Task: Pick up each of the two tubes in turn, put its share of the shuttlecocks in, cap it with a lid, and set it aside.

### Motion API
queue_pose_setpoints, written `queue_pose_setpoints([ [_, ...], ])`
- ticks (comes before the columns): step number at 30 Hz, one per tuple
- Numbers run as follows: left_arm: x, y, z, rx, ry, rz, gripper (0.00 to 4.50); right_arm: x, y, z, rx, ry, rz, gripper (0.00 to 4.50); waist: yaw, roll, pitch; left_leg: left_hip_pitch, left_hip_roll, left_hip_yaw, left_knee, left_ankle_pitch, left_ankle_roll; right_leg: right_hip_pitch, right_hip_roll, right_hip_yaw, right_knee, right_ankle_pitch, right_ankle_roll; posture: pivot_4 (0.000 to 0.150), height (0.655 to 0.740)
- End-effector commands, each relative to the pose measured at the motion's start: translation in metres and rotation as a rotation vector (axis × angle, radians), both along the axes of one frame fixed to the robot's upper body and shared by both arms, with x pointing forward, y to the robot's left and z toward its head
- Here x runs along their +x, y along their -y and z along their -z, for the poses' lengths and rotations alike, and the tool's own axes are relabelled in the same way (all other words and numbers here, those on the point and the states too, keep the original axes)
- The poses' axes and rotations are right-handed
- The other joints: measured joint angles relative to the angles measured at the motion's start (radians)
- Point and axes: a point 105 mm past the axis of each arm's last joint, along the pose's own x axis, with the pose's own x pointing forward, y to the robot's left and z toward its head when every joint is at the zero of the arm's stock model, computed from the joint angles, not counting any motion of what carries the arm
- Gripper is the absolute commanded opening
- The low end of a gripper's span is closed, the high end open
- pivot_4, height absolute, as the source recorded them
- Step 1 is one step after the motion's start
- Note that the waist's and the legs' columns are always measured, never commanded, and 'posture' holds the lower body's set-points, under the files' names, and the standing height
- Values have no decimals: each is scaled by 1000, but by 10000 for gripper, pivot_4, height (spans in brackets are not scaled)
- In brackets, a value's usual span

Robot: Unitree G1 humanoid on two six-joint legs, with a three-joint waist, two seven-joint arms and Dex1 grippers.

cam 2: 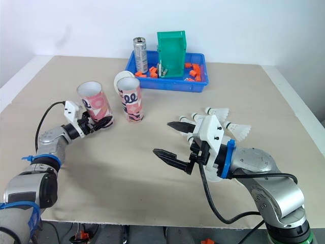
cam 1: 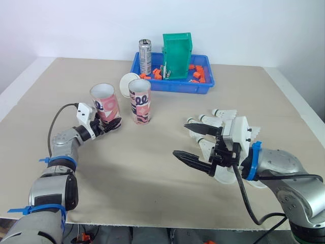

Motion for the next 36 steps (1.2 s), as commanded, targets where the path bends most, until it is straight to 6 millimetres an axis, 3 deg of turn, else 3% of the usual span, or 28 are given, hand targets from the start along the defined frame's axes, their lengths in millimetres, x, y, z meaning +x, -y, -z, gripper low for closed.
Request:
queue_pose_setpoints([
  [1, -2, -9, -10, 8, 47, -13, 36701, -2, 1, -10, 4, 57, -5, 45000, 0, 0, 0, 0, 0, 0, 0, 0, 0, 0, 0, 0, 0, 0, 0, 1500, 7362],
  [7, -13, -4, -13, 54, 31, 130, 36701, -3, 1, -10, 4, 46, -6, 45000, 0, 0, 0, 0, 0, 0, 0, 0, 0, 0, 0, 0, 0, 0, 0, 1500, 7362],
  [10, -21, -3, -30, 95, 43, 249, 36701, -4, 3, -8, 22, 19, 1, 45000, 0, 0, 0, 0, 0, 0, 0, 0, 0, 0, 0, 0, 0, 0, 0, 1500, 7362],
  [14, -43, 2, -48, 203, -22, 465, 36701, -11, 6, 12, 42, -88, 32, 45000, -1, 0, 0, -1, 0, -1, -1, 0, 0, 0, 0, -1, 0, -1, -1, 1500, 7362],
  [17, -65, -1, -42, 324, -120, 575, 36701, -14, 15, 22, 34, -138, 73, 45000, -2, 0, 0, 0, 0, -1, -1, 0, 0, 0, 0, -1, 1, -2, -2, 1500, 7362],
  [20, -84, -5, -34, 433, -218, 627, 36701, -22, 22, 20, 34, -151, 100, 45000, -4, 1, 0, 0, 1, -1, -1, 0, 0, 0, 0, -1, 1, -3, -2, 1500, 7362],
  [26, -115, 1, -28, 591, -334, 761, 36701, -49, 30, 26, 27, -238, 142, 45000, 1, 0, 0, 2, 3, -2, 0, 1, 1, 0, -1, -7, 6, -7, -11, 1500, 7362],
  [30, -125, 8, -26, 653, -364, 828, 36701, -63, 33, 37, 23, -294, 190, 45000, 1, 0, 0, 2, 3, -1, 0, 2, 2, 1, -3, -8, 7, -8, -11, 1500, 7362],
  [36, -127, 14, -29, 659, -372, 866, 36701, -62, 44, 56, 44, -355, 294, 45000, 0, 0, 0, 2, 3, 0, 2, 2, 3, 1, -3, -8, 7, -7, -11, 1500, 7362],
])
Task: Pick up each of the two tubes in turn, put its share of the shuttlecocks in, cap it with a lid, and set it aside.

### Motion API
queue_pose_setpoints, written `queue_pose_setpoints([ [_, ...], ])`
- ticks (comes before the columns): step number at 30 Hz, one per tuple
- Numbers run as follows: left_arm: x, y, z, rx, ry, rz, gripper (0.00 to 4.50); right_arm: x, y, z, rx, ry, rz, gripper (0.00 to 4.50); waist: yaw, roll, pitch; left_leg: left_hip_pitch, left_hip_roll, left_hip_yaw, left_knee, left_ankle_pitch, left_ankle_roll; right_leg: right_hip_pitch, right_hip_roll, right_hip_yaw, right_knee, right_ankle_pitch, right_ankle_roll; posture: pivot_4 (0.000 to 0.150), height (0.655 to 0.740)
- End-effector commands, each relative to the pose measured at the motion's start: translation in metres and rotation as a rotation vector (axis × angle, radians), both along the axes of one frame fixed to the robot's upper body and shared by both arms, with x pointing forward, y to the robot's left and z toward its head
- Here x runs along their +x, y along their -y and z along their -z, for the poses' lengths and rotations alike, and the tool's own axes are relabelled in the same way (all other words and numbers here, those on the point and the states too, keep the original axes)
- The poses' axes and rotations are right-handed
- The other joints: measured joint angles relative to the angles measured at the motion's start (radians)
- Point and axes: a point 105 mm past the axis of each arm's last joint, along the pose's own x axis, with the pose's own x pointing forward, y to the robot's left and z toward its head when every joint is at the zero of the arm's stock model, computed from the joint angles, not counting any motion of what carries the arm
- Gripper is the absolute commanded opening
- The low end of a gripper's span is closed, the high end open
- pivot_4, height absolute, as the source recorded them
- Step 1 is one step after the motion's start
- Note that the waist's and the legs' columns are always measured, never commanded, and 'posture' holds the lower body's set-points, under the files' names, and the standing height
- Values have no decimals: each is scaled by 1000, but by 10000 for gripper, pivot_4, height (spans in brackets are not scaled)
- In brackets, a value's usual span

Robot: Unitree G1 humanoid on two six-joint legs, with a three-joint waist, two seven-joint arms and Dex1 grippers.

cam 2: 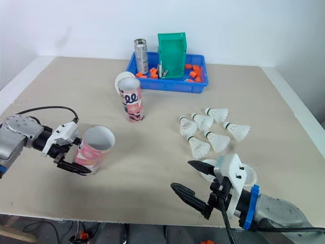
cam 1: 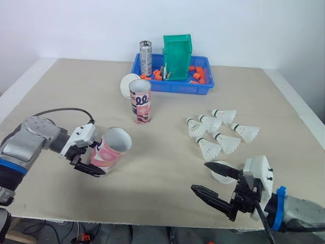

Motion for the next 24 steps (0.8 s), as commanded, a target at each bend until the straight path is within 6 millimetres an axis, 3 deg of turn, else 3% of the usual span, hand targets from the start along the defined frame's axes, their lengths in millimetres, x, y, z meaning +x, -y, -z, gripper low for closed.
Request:
queue_pose_setpoints([
  [1, 0, 0, -12, 10, 27, 24, 36701, 2, 2, 1, -3, 29, 40, 45000, 0, 0, 0, 0, 0, 0, 0, 0, 0, 0, 0, 0, 0, 0, 0, 1500, 7362],
  [11, -7, -16, -12, 148, 22, 55, 36701, 41, 13, 18, -20, 64, 262, 45000, -1, 0, 0, -2, 0, 0, -1, 0, 0, -2, 0, -1, 0, -1, -1, 1500, 7362],
  [24, -1, -7, -8, 103, 78, 99, 36701, 70, 21, 34, -57, 74, 356, 45000, 0, 0, 0, -2, 0, 0, -1, 0, 0, -2, 0, -1, 1, -1, -1, 1500, 7362],
])
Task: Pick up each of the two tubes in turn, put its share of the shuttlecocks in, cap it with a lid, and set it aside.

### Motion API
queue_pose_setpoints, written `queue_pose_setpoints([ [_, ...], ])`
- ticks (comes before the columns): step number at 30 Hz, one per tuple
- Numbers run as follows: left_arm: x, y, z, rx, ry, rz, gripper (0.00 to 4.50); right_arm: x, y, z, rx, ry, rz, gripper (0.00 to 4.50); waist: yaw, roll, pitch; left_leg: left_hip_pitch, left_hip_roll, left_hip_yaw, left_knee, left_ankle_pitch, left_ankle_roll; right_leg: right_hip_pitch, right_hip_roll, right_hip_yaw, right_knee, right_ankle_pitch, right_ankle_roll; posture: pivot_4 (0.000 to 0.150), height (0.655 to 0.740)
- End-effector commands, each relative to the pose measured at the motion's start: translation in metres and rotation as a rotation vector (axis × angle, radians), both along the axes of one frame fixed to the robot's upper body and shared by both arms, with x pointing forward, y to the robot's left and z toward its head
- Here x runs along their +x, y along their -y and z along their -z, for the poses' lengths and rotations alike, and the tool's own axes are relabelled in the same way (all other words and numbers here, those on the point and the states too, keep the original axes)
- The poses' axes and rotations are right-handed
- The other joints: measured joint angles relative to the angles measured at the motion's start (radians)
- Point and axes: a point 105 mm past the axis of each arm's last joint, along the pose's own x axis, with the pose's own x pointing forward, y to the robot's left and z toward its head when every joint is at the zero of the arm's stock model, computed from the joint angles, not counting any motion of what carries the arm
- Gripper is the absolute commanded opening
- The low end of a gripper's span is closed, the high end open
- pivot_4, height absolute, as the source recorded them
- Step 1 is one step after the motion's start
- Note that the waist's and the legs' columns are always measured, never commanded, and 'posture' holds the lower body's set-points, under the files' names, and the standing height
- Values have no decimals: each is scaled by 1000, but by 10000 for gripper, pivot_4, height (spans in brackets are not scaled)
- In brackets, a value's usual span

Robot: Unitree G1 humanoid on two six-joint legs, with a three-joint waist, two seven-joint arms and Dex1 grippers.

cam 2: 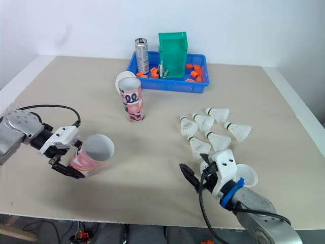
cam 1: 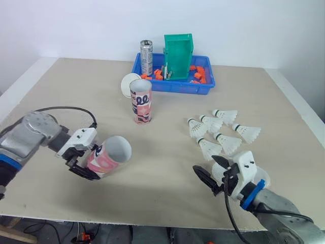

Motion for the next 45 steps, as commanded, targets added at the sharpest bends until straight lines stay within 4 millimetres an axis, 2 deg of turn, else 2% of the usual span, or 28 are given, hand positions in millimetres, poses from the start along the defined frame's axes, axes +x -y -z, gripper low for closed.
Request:
queue_pose_setpoints([
  [1, 3, 0, -6, -17, 38, 1, 36701, 11, 4, -7, -16, 56, 28, 45000, 0, 0, 0, 0, 0, 0, 0, 0, 0, 0, 0, 0, 0, 0, 0, 1500, 7362],
  [11, -3, 1, 1, -24, 20, -5, 36701, 25, 4, -2, -7, 64, 42, 45000, 0, 0, 0, 1, 0, 0, 0, 0, 0, 0, 0, 0, 1, 0, 0, 1500, 7362],
  [13, -4, 0, 1, -24, 20, -9, 36190, 27, 3, -1, -8, 66, 42, 37594, 0, 0, 0, 1, 0, 0, 0, 0, 0, 0, 0, 0, 2, 0, 0, 1500, 7362],
  [15, -4, -1, 2, -24, 20, -13, 36190, 29, 3, -1, -9, 69, 46, 32408, 0, 0, 0, 1, 0, 0, 0, 0, 0, 0, 0, 0, 2, 0, 0, 1500, 7362],
  [16, -4, -2, 2, -24, 20, -15, 36190, 30, 3, -1, -8, 71, 47, 26753, 0, 0, 0, 1, 0, 0, 0, 0, 0, 0, 0, 0, 2, 0, 0, 1500, 7362],
  [18, -3, -5, 6, -6, 30, -17, 36190, 31, 3, 0, -7, 74, 50, 22902, 0, 0, 0, 1, 0, 0, 0, 0, 0, 0, 0, 0, 2, 0, 0, 1500, 7362],
  [19, -2, -7, 8, 8, 39, -17, 36190, 32, 2, 0, -6, 76, 52, 15101, 0, 0, 0, 1, 0, 0, 0, 0, 0, 0, 0, 0, 2, -1, 0, 1500, 7362],
  [20, -1, -9, 10, 16, 44, -19, 36190, 33, 2, 0, -7, 78, 55, 12005, 0, 1, 0, 1, 0, 0, 0, 0, 0, 0, 0, 0, 2, -1, 0, 1500, 7362],
  [22, 0, -10, 13, 20, 46, -22, 36190, 34, 2, -1, -3, 84, 56, 2661, 0, 3, -2, 1, 0, 0, 0, 0, 0, 0, 0, 0, 2, -1, 0, 1500, 7362],
  [23, 1, -11, 14, 21, 46, -22, 36190, 34, 1, -1, -2, 88, 56, 361, 0, 5, -3, 1, 0, 0, 0, 0, 0, 0, 0, 0, 3, -1, 0, 1500, 7362],
  [28, 1, -7, 15, -10, 32, -24, 36190, 31, -2, -9, 9, 112, 40, 361, 0, 8, -4, 3, 0, 0, 0, 2, 3, 1, 0, 0, 6, 0, -1, 1500, 7362],
  [34, 2, -6, 21, -14, 10, -33, 36190, 20, -14, -30, 12, 170, -57, 361, 1, 12, -7, 3, -1, 0, 0, 2, 3, 1, 0, 0, 6, 0, -1, 1500, 7362],
  [40, 4, -2, 23, -48, -20, -45, 36190, -21, -54, -67, -54, 268, -479, 361, 1, 14, -8, 4, -1, 0, 0, 3, 4, 2, 0, 0, 6, 0, -1, 1500, 7362],
  [42, 5, -1, 24, -48, -26, -45, 36190, -25, -59, -79, -113, 314, -578, 361, 0, 14, -8, 6, -1, 1, 0, 3, 4, 4, -2, 0, 6, 0, -1, 1500, 7362],
  [45, 7, 0, 27, -38, -32, -41, 36190, -18, -67, -104, -196, 418, -703, 361, 0, 14, -7, 9, -2, 2, 1, 3, 4, 6, -4, 0, 5, 0, -1, 1500, 7362],
])
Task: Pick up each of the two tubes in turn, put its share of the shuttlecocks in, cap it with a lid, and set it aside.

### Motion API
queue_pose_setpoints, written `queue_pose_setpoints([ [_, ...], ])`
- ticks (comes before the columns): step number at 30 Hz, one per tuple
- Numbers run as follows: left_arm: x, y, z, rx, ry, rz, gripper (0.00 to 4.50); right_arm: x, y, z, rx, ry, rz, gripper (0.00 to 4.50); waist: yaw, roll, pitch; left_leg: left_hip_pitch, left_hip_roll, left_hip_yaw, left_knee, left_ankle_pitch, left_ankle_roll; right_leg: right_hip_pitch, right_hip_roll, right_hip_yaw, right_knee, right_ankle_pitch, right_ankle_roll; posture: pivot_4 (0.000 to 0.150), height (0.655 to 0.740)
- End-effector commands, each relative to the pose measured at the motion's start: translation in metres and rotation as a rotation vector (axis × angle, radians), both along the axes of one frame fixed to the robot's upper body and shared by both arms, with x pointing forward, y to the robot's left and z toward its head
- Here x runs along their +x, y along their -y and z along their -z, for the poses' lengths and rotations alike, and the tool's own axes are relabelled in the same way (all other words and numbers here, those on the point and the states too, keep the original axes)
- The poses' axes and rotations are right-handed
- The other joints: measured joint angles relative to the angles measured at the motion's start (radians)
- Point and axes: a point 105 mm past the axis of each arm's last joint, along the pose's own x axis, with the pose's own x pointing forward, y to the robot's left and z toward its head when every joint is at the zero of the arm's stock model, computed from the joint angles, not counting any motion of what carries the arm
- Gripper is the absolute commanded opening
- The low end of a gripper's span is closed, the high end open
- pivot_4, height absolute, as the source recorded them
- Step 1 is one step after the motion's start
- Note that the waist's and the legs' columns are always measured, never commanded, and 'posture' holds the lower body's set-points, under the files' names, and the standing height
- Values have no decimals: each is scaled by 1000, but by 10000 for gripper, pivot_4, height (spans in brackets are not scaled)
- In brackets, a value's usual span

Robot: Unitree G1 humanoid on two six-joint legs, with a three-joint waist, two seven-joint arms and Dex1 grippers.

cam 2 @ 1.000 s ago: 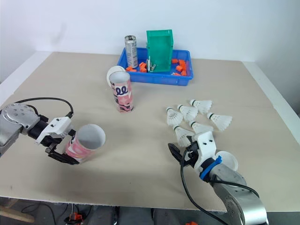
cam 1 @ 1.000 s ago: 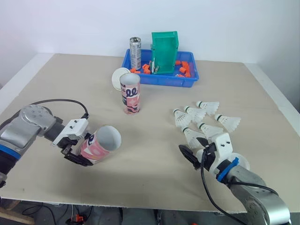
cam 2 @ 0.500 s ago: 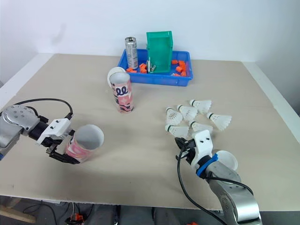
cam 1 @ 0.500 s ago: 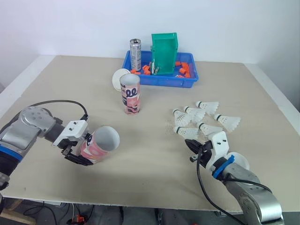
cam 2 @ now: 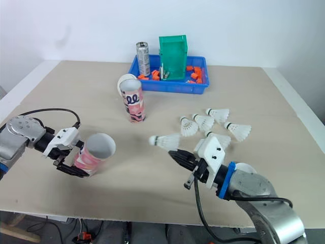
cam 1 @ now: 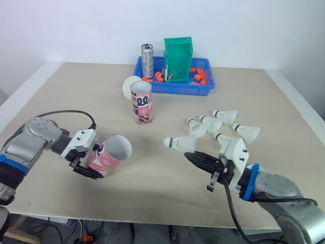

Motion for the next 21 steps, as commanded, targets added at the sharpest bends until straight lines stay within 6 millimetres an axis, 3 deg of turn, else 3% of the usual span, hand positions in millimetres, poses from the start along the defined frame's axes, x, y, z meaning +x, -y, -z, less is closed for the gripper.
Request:
queue_pose_setpoints([
  [1, -1, 1, 12, 31, -46, 2, 36190, 0, -12, -33, -56, 157, -161, 361, -1, 1, 1, 1, 0, 1, 0, 0, 0, 0, -1, 0, 0, 0, 0, 1500, 7362],
  [4, 2, 2, 14, 37, -51, 2, 36190, 7, -31, -50, -114, 249, -287, 361, 0, 1, 1, 3, 0, 2, 0, 1, 2, -2, -1, 0, -1, 0, 0, 1500, 7362],
  [9, 4, 8, 8, -3, -48, 7, 36190, 17, -50, -45, -187, 291, -399, 361, 3, 2, 1, 3, 0, 3, -3, 1, 2, -2, -3, 0, -1, -1, -1, 1500, 7362],
  [16, 2, 12, -21, -81, -4, 1, 36190, 31, -45, -32, -256, 300, -419, 361, 5, 0, 2, -12, 0, 3, -1, 1, 2, -9, -1, -2, 0, -2, 1, 1500, 7362],
  [21, 1, 16, -25, -101, 6, 3, 36190, 30, -53, -33, -254, 321, -459, 361, 2, -2, 4, -13, 1, 1, -4, 1, 2, -10, 2, -2, 1, -4, 0, 1500, 7362],
])
